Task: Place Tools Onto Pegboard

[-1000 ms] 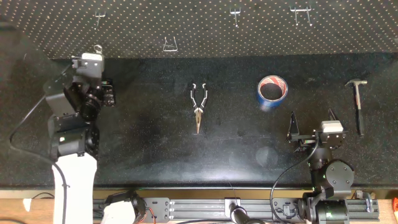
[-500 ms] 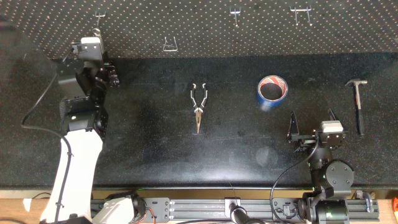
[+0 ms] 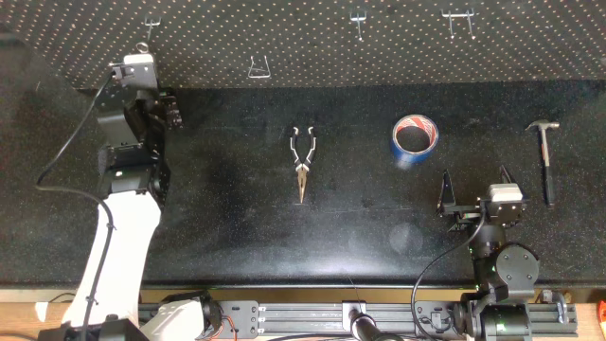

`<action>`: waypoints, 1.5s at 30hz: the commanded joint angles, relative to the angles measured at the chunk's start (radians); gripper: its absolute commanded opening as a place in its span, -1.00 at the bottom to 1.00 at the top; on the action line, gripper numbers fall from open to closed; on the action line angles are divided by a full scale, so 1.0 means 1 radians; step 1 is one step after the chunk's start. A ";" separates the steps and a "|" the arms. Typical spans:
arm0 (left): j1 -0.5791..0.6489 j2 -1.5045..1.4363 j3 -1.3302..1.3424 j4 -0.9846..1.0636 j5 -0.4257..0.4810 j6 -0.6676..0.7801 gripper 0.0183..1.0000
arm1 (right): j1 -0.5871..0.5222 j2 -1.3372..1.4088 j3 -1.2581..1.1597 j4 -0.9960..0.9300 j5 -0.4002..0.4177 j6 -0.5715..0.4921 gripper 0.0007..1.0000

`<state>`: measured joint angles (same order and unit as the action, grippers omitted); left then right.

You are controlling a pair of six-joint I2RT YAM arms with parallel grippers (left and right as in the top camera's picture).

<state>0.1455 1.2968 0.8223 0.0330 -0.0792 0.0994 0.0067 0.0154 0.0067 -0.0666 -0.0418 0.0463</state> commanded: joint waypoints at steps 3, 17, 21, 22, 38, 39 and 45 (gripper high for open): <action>-0.005 0.070 0.016 0.066 -0.022 -0.014 -0.98 | -0.002 -0.005 -0.003 -0.005 0.005 -0.010 0.95; -0.029 0.128 0.050 0.121 -0.068 0.008 0.99 | -0.002 -0.005 -0.003 -0.005 0.005 -0.010 0.95; -0.029 -0.108 0.050 -0.318 0.019 0.008 0.99 | -0.002 -0.005 -0.003 -0.005 0.005 -0.010 0.95; -0.028 -0.166 0.050 -0.383 -0.065 0.010 0.99 | -0.002 -0.005 -0.003 -0.005 0.005 -0.010 0.95; -0.379 -0.053 0.106 -0.739 0.292 -0.555 0.99 | -0.002 -0.005 -0.003 -0.005 0.005 -0.010 0.95; -0.402 -0.022 0.120 -0.741 0.293 -0.555 0.99 | -0.002 -0.005 -0.003 -0.005 0.005 -0.010 0.95; -0.538 0.179 0.346 -0.831 0.149 -0.312 0.99 | -0.002 -0.005 -0.003 -0.005 0.005 -0.010 0.95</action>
<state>-0.3576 1.3914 1.0435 -0.7479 0.2024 -0.3241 0.0067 0.0147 0.0067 -0.0666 -0.0383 0.0463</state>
